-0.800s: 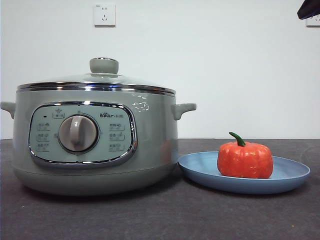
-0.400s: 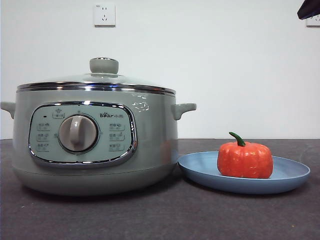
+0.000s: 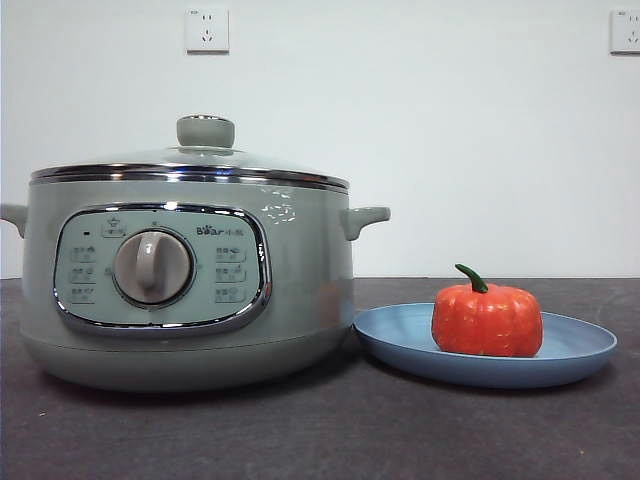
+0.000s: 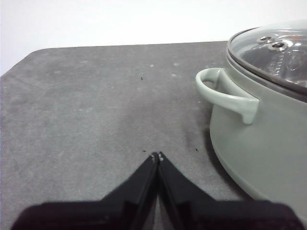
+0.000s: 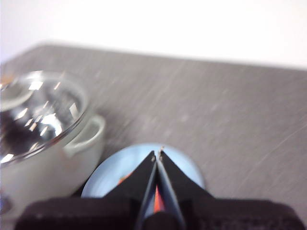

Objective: Take the pumpkin out from the steamer,put the pumpkin in the blue plate,close the lid

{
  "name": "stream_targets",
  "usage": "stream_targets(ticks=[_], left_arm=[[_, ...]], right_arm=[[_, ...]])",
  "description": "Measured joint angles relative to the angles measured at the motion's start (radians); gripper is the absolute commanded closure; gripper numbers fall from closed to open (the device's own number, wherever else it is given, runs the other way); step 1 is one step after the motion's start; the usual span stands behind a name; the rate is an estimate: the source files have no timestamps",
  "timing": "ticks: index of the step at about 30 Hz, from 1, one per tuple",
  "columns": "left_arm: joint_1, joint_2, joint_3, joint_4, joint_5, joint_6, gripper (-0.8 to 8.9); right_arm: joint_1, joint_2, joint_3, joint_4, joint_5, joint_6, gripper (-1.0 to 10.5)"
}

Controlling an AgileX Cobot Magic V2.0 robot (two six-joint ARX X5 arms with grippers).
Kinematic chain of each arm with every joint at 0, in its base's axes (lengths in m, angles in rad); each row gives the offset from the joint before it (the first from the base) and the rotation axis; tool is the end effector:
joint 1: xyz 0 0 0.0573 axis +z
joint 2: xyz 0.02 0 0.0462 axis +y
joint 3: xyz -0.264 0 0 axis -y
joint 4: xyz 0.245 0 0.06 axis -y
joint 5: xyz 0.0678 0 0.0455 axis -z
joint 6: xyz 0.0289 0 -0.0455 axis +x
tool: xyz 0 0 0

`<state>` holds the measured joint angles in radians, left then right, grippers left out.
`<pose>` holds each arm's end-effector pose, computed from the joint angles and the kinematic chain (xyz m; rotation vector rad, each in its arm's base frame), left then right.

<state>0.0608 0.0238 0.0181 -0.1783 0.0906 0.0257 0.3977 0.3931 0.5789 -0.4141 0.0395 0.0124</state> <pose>0.0963 0.0032 0.1507 0.0117 0.1831 -0.0321 0.0926 0.0377 0.2870 -0.0376 0.2263 0.3552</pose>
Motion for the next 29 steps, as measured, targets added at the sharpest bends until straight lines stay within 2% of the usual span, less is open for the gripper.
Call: stream_targets(ticks=[4, 9, 18, 29], left_arm=[[0.000, 0.000, 0.000, 0.000, 0.000, 0.000, 8.17], [0.000, 0.000, 0.000, 0.000, 0.000, 0.000, 8.17], [0.000, 0.000, 0.000, 0.000, 0.000, 0.000, 8.17], [0.000, 0.000, 0.000, 0.000, 0.000, 0.000, 8.17]], right_arm=[[-0.199, -0.145, -0.171, 0.111, -0.170, -0.024, 9.5], [-0.355, -0.288, -0.379, 0.188, -0.264, -0.025, 9.5], [-0.371, -0.389, -0.543, 0.200, -0.275, 0.003, 9.5], [-0.324, -0.389, -0.546, 0.214, -0.274, 0.015, 9.5]])
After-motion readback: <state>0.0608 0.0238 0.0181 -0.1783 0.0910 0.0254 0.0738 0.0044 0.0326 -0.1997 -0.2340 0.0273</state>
